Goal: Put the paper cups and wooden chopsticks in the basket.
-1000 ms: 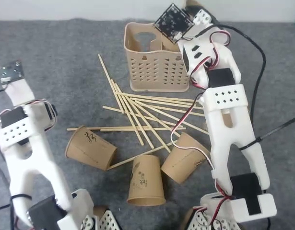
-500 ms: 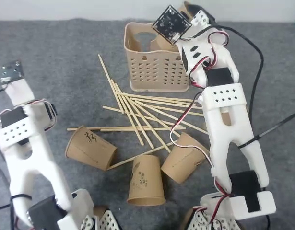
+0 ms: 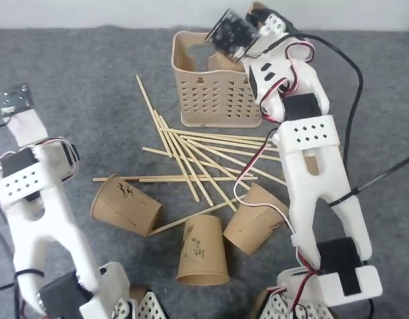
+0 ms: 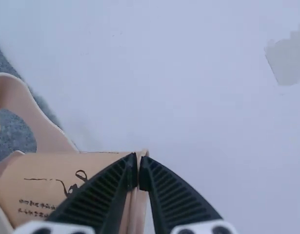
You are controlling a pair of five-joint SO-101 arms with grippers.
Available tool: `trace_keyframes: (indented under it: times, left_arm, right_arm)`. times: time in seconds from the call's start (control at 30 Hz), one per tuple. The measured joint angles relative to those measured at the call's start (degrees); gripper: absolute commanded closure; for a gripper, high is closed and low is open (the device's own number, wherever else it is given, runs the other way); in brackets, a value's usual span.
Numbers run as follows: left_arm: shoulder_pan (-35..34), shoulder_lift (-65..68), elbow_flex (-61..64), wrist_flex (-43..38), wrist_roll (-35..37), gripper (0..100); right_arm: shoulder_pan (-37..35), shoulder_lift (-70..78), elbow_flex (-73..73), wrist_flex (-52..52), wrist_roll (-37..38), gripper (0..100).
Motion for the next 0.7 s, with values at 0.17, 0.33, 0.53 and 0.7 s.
trace_keyframes:
  times: [0.17, 0.33, 0.53, 0.7]
  left_arm:
    - [0.0, 0.0, 0.0, 0.0, 0.0, 83]
    - [0.0, 0.0, 0.0, 0.0, 0.0, 83]
    - [0.0, 0.0, 0.0, 0.0, 0.0, 83]
    - [0.0, 0.0, 0.0, 0.0, 0.0, 83]
  right_arm:
    - [-0.44, -0.18, 0.0, 0.0, 6.15, 99.1]
    - [-2.46, -0.26, 0.0, 0.0, 8.35, 99.1]
    - [-4.22, -0.35, 0.0, -2.99, 19.52, 99.1]
    - [-2.64, -0.35, 0.0, -2.99, 21.71, 99.1]
